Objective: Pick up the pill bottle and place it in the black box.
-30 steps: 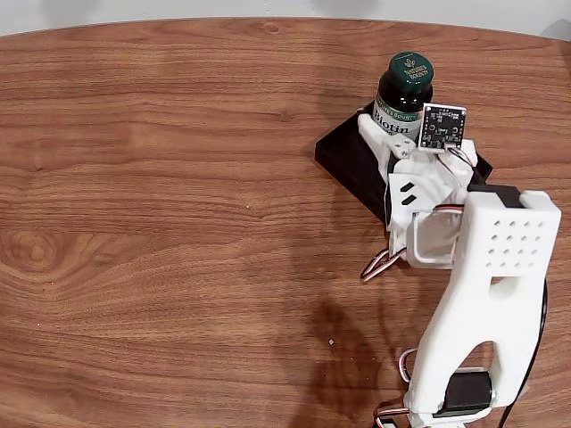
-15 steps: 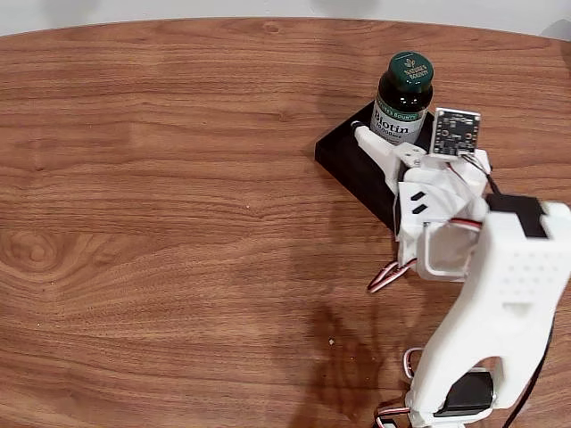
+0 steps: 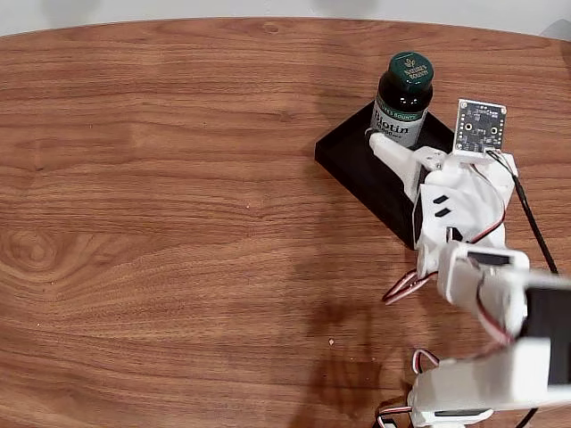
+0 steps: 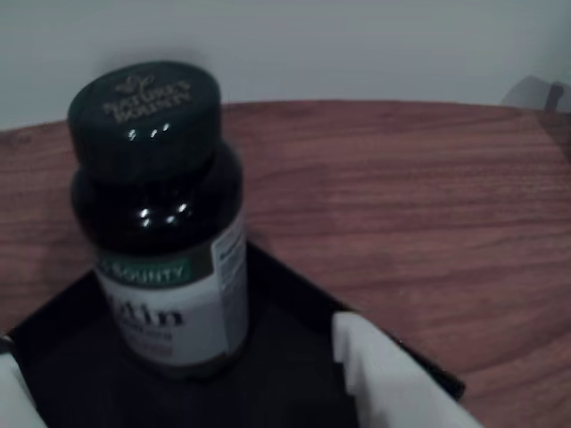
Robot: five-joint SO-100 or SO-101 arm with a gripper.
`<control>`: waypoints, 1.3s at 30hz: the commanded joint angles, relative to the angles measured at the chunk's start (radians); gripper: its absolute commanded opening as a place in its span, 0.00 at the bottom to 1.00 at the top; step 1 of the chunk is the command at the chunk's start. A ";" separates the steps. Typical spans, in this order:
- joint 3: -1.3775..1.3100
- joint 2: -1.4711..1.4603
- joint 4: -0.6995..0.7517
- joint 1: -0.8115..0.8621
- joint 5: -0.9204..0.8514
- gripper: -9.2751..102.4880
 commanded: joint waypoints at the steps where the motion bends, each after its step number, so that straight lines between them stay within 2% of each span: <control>1: 0.049 0.281 0.192 -0.023 0.015 0.44; 12: 0.133 0.802 0.933 -0.092 -0.032 0.37; 17: 0.107 0.908 1.212 -0.124 -0.067 0.35; 23: 0.127 1.017 1.428 -0.132 -0.075 0.33; 31: 0.287 1.212 1.562 -0.057 -0.017 0.30; 39: 0.287 1.353 1.850 -0.043 -0.055 0.20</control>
